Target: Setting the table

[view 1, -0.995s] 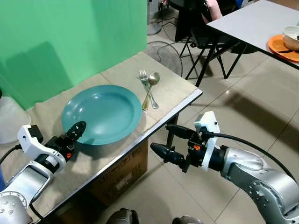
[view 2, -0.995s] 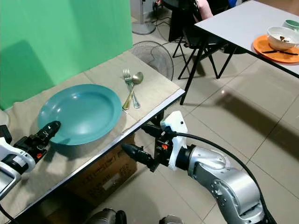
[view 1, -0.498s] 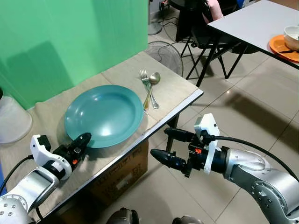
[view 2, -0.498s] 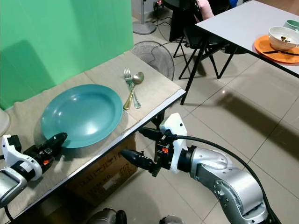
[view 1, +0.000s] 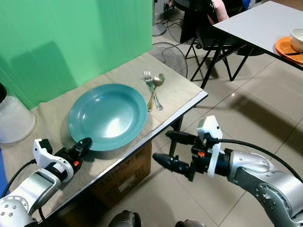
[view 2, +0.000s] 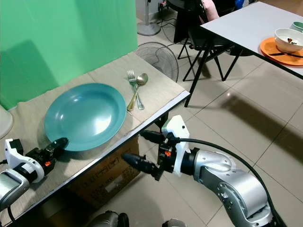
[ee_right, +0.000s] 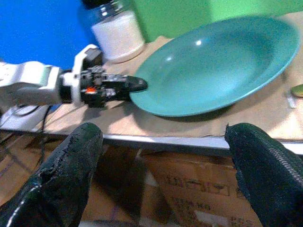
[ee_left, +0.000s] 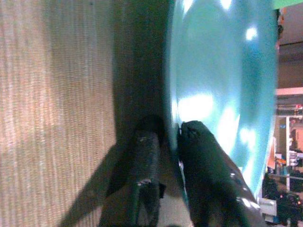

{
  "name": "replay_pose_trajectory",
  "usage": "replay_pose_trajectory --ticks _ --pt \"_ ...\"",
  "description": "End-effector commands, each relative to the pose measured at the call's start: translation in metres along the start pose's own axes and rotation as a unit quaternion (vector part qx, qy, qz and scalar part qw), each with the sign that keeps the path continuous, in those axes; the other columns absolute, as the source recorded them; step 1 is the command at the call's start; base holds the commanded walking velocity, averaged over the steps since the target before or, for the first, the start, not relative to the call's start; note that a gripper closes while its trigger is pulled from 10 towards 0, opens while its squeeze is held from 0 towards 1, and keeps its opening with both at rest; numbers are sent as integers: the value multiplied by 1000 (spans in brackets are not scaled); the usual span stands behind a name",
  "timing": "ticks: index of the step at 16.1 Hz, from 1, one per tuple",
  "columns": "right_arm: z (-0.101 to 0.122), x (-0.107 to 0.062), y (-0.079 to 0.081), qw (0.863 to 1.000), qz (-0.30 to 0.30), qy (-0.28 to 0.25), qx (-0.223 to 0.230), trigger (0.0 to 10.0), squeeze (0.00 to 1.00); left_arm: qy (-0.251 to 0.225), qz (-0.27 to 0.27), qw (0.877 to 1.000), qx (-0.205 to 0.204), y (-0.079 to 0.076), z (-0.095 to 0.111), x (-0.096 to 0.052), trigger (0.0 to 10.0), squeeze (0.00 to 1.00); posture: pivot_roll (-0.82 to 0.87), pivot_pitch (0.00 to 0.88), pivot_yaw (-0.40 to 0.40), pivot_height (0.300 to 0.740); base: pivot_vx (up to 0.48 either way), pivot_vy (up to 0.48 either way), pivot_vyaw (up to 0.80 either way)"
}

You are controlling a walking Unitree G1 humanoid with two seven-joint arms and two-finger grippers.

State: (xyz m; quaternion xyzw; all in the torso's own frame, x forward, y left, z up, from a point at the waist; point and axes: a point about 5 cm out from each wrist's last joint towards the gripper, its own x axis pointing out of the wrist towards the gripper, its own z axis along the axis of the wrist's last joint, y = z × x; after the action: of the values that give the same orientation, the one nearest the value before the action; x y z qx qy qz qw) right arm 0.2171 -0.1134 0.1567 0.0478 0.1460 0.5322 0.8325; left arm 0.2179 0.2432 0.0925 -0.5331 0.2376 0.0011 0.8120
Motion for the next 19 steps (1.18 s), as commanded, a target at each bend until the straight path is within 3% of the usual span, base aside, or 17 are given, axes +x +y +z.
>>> replay_pose_trajectory --ticks 1,6,8,10,12,13,15,19 --pt "3 1 4 1000 21 -5 -9 10000 0 9 25 1000 -10 7 -3 1 0 0 -28 81 41 740 0 0 0" --pt "4 -6 13 996 84 7 -17 10000 0 -16 16 1000 -17 2 5 0 0 0 -27 81 45 740 0 0 0" --pt "9 -4 2 999 39 -22 -14 10000 0 -50 -1 999 7 -8 14 -2 0 0 -27 80 45 740 0 0 0" --pt "20 2 -14 996 -38 -76 22 10000 0 -66 -18 997 42 -19 16 -6 0 0 -24 79 46 740 0 0 0" --pt "27 12 -27 988 -97 -105 57 10000 1000 -79 -51 993 66 -33 14 -8 0 0 -22 80 45 740 0 0 0" --pt "22 23 -30 983 -109 -103 110 10000 1000 -100 -88 988 77 -46 13 -11 0 0 -17 80 43 740 0 0 0" --pt "23 32 -31 977 -104 -114 147 10000 1000 -112 -129 981 90 -57 10 -16 0 0 -15 81 40 740 0 0 0" --pt "38 45 -49 954 -133 -162 212 10000 1000 -119 -220 961 115 -81 5 -27 0 0 -8 79 35 740 0 0 0"
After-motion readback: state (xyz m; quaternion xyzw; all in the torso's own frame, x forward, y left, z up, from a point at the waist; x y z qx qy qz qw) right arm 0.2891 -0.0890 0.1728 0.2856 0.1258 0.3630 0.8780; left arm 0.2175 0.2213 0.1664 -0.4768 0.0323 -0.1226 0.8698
